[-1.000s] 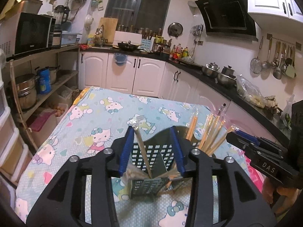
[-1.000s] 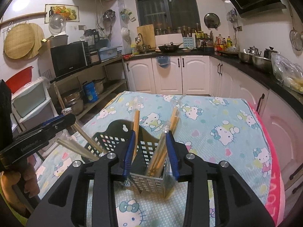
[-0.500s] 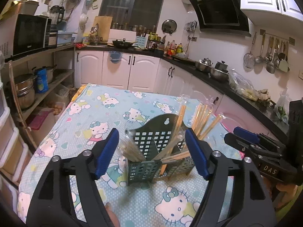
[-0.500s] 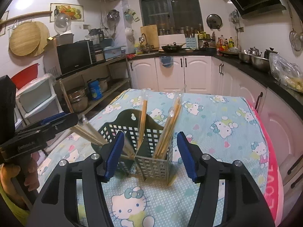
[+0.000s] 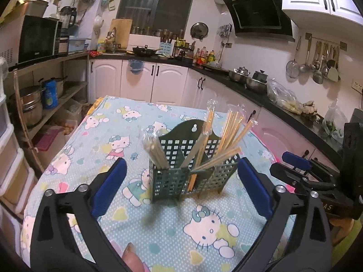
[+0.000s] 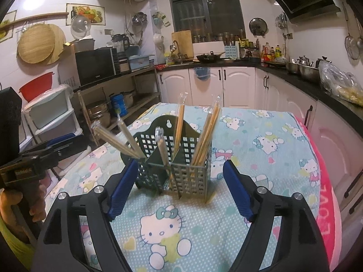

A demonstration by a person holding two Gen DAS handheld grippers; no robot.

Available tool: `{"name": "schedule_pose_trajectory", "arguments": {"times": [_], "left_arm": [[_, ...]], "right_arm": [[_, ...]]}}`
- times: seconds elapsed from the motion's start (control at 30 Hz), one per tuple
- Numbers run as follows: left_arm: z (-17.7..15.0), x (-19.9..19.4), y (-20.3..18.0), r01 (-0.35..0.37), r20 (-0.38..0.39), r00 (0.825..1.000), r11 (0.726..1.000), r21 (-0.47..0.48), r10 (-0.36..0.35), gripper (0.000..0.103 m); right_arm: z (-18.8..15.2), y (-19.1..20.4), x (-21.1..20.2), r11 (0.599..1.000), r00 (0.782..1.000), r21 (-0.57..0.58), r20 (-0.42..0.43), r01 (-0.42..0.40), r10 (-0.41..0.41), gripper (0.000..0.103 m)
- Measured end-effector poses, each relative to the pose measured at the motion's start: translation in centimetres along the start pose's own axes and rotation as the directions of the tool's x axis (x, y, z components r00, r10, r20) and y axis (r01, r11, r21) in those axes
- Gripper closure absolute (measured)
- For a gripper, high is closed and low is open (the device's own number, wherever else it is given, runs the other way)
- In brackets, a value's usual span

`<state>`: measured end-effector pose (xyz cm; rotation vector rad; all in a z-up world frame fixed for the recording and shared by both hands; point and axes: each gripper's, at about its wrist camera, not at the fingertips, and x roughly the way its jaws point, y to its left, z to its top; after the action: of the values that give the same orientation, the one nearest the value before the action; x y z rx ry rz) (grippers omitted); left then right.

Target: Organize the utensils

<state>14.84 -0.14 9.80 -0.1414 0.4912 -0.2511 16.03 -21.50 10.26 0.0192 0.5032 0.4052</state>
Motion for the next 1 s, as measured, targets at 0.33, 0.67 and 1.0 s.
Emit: {"name": "schedule_pose_trajectory", "arguments": {"times": [0.33, 0.67, 1.0], "left_arm": [[-2.8, -1.1, 0.4, -0.009, 0.008, 1.000, 1.000, -0.013, 0.009, 0.012], [-5.3, -0.1, 0.5, -0.012, -0.024, 1.000, 1.000, -0.029, 0.011, 0.012], [-7.4, 1.2, 0.5, -0.051, -0.037, 0.998, 0.998, -0.033, 0.050, 0.012]], "right_arm": [[-2.5, 0.0, -0.4, 1.000, 1.000, 0.004, -0.018, 0.006, -0.005, 0.023], [-4.8, -0.1, 0.1, 1.000, 0.999, 0.018, -0.051, 0.017, -0.016, 0.023], [-7.3, -0.2, 1.4, 0.999, 0.995, 0.021, -0.086, 0.045, -0.043, 0.023]]}}
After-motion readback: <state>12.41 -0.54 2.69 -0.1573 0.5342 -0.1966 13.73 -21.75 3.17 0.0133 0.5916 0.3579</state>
